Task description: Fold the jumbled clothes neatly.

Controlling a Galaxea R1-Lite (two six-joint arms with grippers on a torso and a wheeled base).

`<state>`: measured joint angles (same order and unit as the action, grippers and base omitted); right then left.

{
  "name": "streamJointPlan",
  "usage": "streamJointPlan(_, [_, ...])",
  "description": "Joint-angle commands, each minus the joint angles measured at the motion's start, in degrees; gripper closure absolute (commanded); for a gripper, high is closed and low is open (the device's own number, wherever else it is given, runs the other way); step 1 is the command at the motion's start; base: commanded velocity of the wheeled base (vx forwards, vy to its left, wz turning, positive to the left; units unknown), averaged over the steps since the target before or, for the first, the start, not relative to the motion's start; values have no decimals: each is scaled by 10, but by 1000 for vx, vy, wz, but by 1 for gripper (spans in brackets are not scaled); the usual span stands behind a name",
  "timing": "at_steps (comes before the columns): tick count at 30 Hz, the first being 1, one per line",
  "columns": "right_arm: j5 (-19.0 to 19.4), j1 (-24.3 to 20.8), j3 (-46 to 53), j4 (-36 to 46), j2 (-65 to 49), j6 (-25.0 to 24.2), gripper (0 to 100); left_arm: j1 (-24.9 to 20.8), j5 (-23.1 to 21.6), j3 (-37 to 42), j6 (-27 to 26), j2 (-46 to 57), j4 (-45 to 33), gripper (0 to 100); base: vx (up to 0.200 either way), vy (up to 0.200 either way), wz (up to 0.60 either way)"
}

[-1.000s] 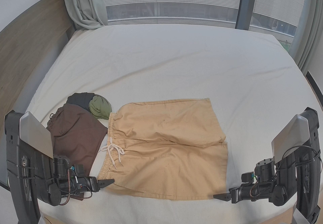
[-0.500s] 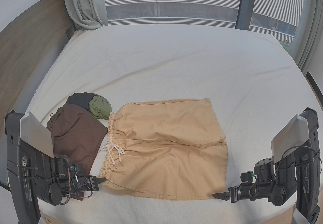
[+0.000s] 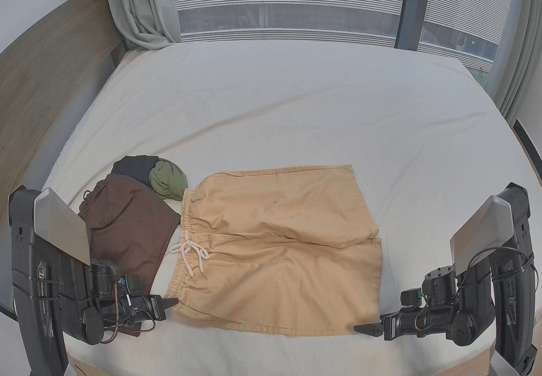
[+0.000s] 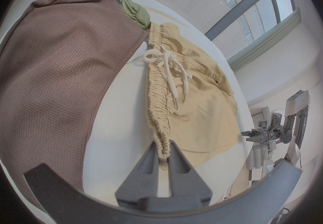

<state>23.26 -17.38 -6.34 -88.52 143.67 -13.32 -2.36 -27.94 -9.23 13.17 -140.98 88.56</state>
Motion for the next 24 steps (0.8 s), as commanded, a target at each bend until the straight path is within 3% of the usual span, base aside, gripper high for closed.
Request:
streamJointPlan(1, [0, -3, 0, 1, 6, -1, 0, 0, 0, 0, 0, -1, 0, 100, 0, 0, 0])
streamJointPlan(3, [0, -6, 0, 1, 7, -5, 0, 0, 0, 0, 0, -1, 0, 100, 0, 0, 0])
streamJointPlan(4, [0, -7, 0, 1, 8, -7, 100, 0, 0, 0, 0, -1, 0, 100, 0, 0, 0])
streamJointPlan(24, [0, 2, 34, 2, -33, -22, 100, 1, -5, 17, 1, -2, 0, 100, 0, 0, 0])
